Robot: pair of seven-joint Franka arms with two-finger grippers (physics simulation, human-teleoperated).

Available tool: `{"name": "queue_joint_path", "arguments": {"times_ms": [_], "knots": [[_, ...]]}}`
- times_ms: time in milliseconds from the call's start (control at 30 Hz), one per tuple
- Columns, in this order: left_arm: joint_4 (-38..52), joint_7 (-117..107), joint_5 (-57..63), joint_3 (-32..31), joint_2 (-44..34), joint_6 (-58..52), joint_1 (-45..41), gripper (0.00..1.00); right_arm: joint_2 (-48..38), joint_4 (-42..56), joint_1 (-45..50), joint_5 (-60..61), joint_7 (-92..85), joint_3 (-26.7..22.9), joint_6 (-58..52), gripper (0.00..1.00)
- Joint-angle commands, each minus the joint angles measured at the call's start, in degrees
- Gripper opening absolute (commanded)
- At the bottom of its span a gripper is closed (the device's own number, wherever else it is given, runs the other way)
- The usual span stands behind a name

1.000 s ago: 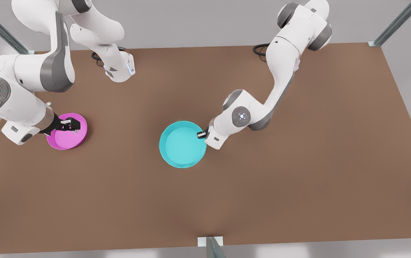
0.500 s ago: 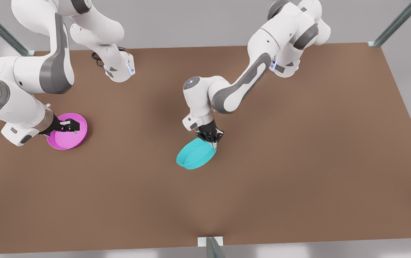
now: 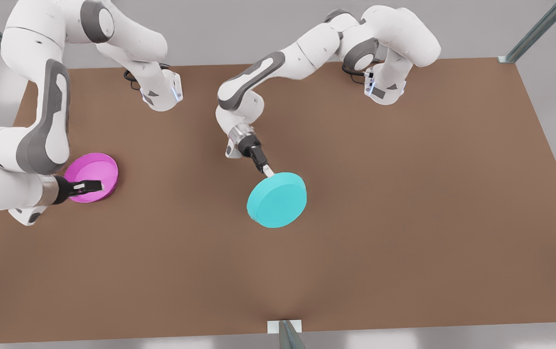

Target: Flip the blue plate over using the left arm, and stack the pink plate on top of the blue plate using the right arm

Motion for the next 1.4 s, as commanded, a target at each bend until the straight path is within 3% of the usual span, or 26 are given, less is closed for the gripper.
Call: {"name": "queue_joint_path", "arguments": {"times_ms": [0, 67, 100, 133, 167, 367, 500, 667, 700, 733, 833, 1000, 1067, 1200, 1267, 1367], "knots": [[0.0, 0.2, 2.4, 0.0, 0.3, 0.0, -0.3, 0.21, 0.0, 0.0, -1.1, 0.1, -0.4, 0.0, 0.0, 1.00], [0.0, 1.0, 4.8, 0.1, 2.8, 0.6, -1.7, 0.21, 0.4, 0.8, -4.8, -0.5, -1.6, -0.2, 0.0, 1.00], [0.3, 2.6, 5.2, 0.0, 3.7, 0.8, -2.3, 0.21, -1.8, -2.9, -3.9, -0.3, -1.7, -5.3, 2.2, 1.00], [0.4, 4.7, 5.2, 0.0, 5.1, 0.9, -2.7, 0.21, -2.2, -3.8, 0.4, -0.3, -2.4, -13.7, 3.5, 1.00], [0.3, 6.0, 5.2, 0.0, 5.8, 0.9, -3.4, 0.21, -2.0, -3.9, 2.1, -0.2, -5.7, -18.2, 4.4, 1.00], [1.5, 6.3, 6.3, 0.0, 8.1, 5.5, -6.2, 0.21, -2.4, -12.8, -6.8, -0.6, -10.5, -18.3, 4.4, 1.00], [2.8, 5.5, 6.4, -0.1, 8.5, 6.1, -8.4, 0.21, 5.5, -5.9, -12.8, 0.2, -27.8, -18.3, 4.6, 1.00], [4.1, 5.5, 6.3, -0.1, 9.2, 6.1, -10.3, 0.21, 5.4, -11.8, -12.1, -0.1, -27.9, -17.7, 17.1, 1.00], [4.1, 6.4, 6.2, -0.4, 9.2, 6.1, -10.5, 0.39, 5.9, -11.8, -12.1, -0.1, -27.9, -17.6, 17.3, 1.00], [3.9, 7.3, 5.5, -0.6, 9.1, 5.4, -11.1, 1.00, 6.4, -12.4, -12.2, -0.1, -27.9, -17.1, 18.5, 1.00], [6.0, 8.5, 2.1, -4.9, 8.7, 6.2, -10.8, 1.00, 7.1, -12.7, -12.5, -0.1, -27.9, -16.9, 18.9, 1.00], [10.6, 8.5, -20.3, -12.1, 6.7, 9.4, -9.7, 1.00, 7.1, -12.7, -12.3, -0.3, -28.0, -16.9, 18.9, 1.00], [11.9, 8.2, -26.9, -12.1, 5.3, 11.6, -9.5, 1.00, 7.1, -12.7, -12.1, -0.3, -27.9, -16.9, 18.9, 1.00], [11.9, 8.3, -56.0, -12.0, 0.5, 16.9, -5.6, 1.00, 7.1, -12.7, -12.1, -0.3, -27.9, -16.9, 19.2, 1.00], [11.9, 8.9, -63.8, -12.0, -2.6, 17.4, -4.4, 1.00, 7.1, -12.8, -12.0, -0.3, -27.9, -16.9, 19.2, 1.00], [11.6, 11.6, -78.1, -11.5, -11.3, 9.5, -0.3, 1.00, 6.9, -14.5, -13.3, -0.3, -29.6, -16.8, 21.8, 1.00]]}}
